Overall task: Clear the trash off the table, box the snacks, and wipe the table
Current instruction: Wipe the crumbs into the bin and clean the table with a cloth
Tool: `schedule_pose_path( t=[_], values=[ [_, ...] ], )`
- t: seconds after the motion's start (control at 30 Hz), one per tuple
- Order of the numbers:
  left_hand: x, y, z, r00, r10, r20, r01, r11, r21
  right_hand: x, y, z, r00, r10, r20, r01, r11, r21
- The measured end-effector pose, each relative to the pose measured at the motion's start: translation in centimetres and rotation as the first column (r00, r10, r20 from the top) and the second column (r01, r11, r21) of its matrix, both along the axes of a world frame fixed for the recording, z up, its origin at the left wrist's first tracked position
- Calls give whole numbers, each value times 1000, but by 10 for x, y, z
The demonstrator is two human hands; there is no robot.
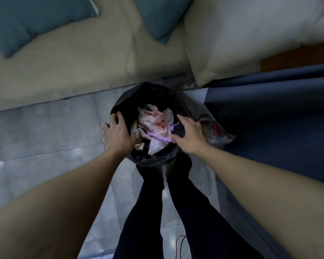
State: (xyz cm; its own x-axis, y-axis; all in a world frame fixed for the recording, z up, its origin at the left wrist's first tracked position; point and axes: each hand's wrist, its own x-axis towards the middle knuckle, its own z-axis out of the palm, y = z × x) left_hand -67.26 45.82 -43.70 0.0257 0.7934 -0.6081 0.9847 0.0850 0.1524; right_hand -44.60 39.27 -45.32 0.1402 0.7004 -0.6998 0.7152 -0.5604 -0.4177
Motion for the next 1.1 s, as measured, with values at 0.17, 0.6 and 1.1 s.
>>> schedule_pose_path(
  t=[0.17,0.6,1.1],
  values=[
    [-5,5,79,1000,-1,-7,2,989,146,-5,13,74,1000,-1,24,-2,995,95],
    [29,19,290,997,-72,10,61,904,424,30,34,289,986,-29,164,-34,929,368],
    [65,-21,408,975,-212,71,145,840,523,73,-32,400,963,-130,238,-11,858,513]
  ],
)
